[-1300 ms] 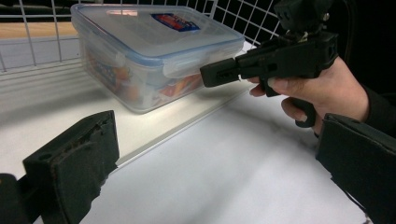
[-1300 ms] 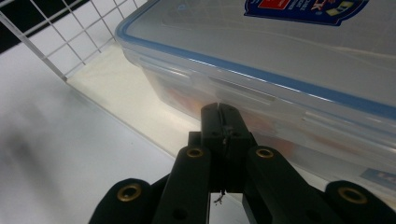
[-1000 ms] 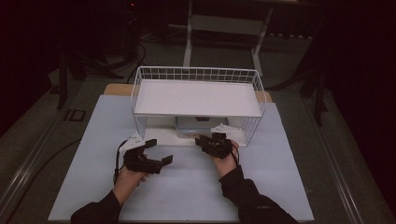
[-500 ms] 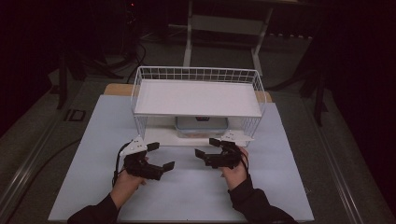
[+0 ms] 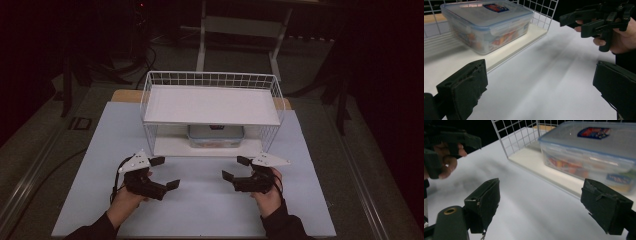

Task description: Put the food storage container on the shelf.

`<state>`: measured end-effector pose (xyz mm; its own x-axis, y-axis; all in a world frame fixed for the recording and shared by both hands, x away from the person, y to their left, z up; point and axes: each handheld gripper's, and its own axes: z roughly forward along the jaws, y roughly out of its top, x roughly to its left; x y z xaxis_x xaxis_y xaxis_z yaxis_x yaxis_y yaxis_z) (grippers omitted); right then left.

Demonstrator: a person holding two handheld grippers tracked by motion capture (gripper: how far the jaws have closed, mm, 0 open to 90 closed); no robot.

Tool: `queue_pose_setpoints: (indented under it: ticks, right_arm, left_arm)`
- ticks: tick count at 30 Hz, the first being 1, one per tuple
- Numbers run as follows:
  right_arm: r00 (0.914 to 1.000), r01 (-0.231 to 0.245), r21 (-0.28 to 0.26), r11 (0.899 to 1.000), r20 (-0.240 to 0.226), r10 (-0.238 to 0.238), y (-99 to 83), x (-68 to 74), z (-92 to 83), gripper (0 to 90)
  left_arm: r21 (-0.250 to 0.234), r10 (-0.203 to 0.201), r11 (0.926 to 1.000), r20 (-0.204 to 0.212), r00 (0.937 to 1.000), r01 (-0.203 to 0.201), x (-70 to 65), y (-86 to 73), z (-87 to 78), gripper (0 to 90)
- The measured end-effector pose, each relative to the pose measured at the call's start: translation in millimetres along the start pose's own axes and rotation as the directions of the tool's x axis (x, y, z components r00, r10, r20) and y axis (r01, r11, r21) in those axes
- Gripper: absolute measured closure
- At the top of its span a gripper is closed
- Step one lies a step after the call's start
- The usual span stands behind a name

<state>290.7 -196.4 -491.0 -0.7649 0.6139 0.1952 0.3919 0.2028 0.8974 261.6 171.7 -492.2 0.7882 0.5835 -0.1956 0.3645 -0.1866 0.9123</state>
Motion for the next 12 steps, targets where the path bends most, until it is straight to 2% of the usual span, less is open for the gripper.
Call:
queue_pose_setpoints:
  ticks: [5,12]
  right_arm:
    - [0.9999,-0.015,0.005,1.0,0.0,0.015,-11.2,-0.3,-11.1,15.5]
    - [0.9995,-0.027,0.027,0.999,0.019,0.026,-27.0,-5.9,-22.9,15.9]
  left_arm:
    - [-0.003,0.006,1.0,-0.001,1.0,-0.006,-1.3,-5.4,-6.1,0.0]
    - [-0.007,-0.003,1.0,0.016,0.9999,0.004,-0.8,-9.4,-3.6,0.0]
